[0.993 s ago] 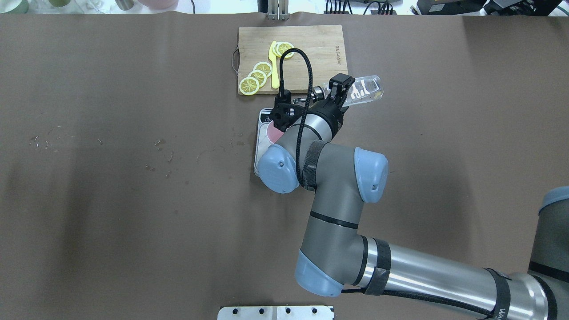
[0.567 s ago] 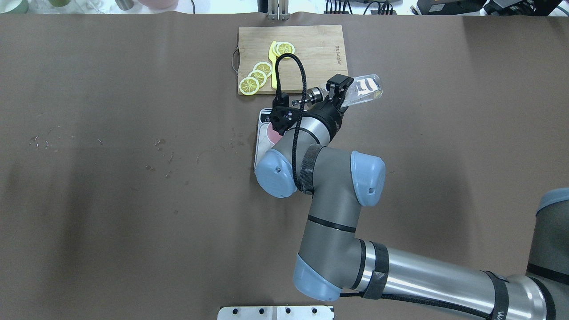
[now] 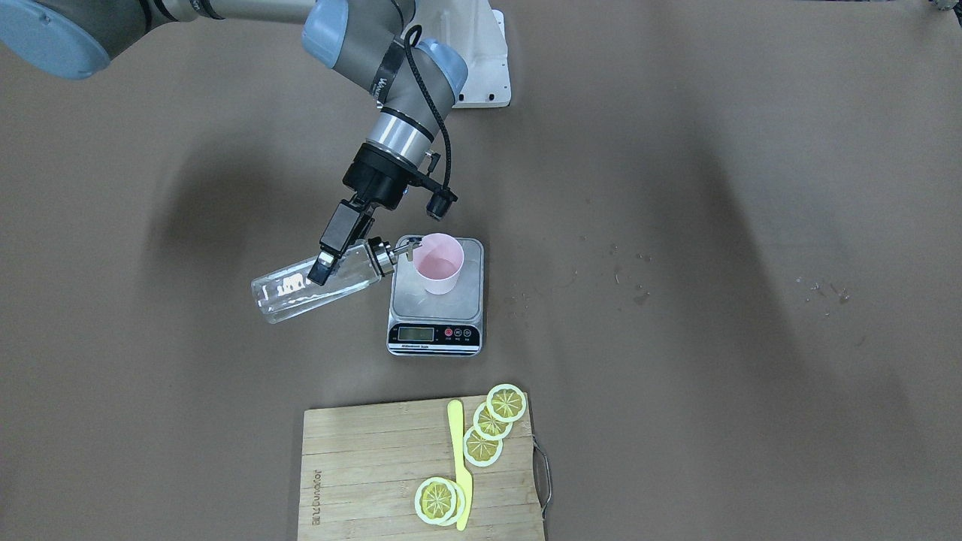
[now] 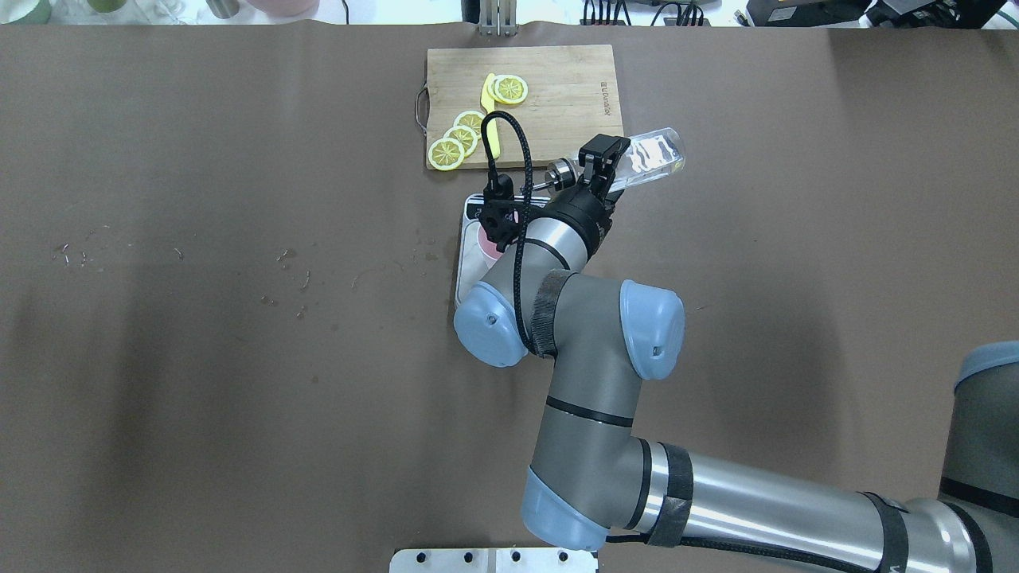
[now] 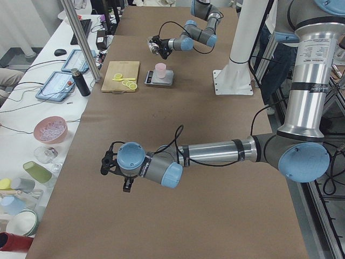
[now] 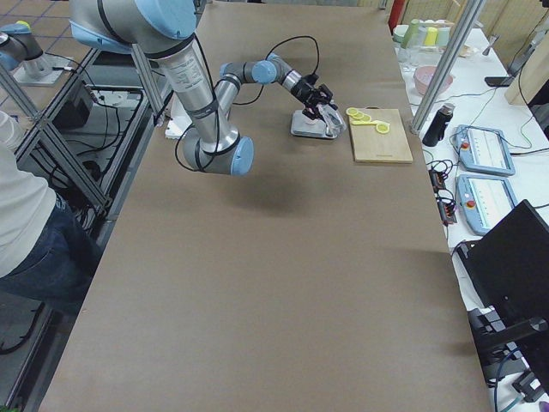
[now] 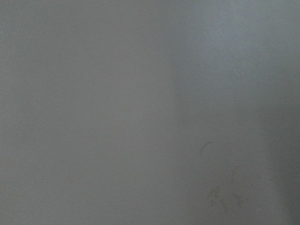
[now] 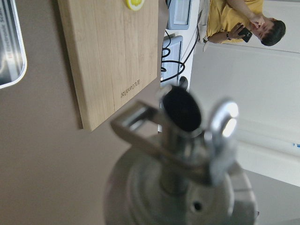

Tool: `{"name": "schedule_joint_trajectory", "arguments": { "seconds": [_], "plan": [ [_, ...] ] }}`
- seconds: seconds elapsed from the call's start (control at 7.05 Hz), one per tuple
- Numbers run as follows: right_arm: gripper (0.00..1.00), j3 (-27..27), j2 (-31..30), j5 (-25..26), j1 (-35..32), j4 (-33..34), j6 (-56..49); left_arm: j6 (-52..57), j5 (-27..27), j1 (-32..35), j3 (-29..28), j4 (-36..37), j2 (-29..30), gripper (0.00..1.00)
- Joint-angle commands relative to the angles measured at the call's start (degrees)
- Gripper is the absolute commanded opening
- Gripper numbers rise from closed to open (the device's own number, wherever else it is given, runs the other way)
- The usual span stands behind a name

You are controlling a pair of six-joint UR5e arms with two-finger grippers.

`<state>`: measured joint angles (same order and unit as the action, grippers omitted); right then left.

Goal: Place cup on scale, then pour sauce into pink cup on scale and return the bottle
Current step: 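Tilt the dispenser spout over the pink cup with the right gripper to pour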

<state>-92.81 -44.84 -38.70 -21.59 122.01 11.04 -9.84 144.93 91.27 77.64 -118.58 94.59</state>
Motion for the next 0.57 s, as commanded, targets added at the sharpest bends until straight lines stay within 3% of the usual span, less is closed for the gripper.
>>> {"name": "schedule_joint_trajectory", "arguments": {
  "seconds": [0.0,0.43],
  "plan": [
    [0.0,0.0,-0.2,1.3,0.1,0.7,0.0,0.1,0.1,0.0,0.1,-0.2,0.0,0.97],
    [0.0,0.1,-0.2,3.5,0.2,3.0,0.1,0.0,0.0,0.1,0.1,-0.3,0.0,0.97]
  ]
}}
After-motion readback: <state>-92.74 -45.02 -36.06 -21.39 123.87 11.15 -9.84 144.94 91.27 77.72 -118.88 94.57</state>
